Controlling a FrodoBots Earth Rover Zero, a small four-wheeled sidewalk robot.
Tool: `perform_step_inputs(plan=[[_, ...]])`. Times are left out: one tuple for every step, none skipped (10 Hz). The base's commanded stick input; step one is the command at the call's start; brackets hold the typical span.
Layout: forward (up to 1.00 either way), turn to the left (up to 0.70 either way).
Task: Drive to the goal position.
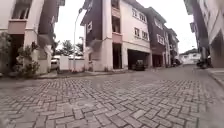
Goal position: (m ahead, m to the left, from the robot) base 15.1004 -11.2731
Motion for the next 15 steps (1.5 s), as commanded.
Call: perform_step_inputs(plan=[[0.7, -0.35], [0.7, -0.35], [0.7, -0.35], [0.7, -0.35], [0.7, 0.0], [0.7, 0.0], [0.7, 0.0], [0.7, 0.0], [0.7, 0.0], [0.7, 0.0], [0.7, 0.0], [0.7, 0.0], [0.7, 0.0], [0.7, 0.0], [0.7, 0.0]])
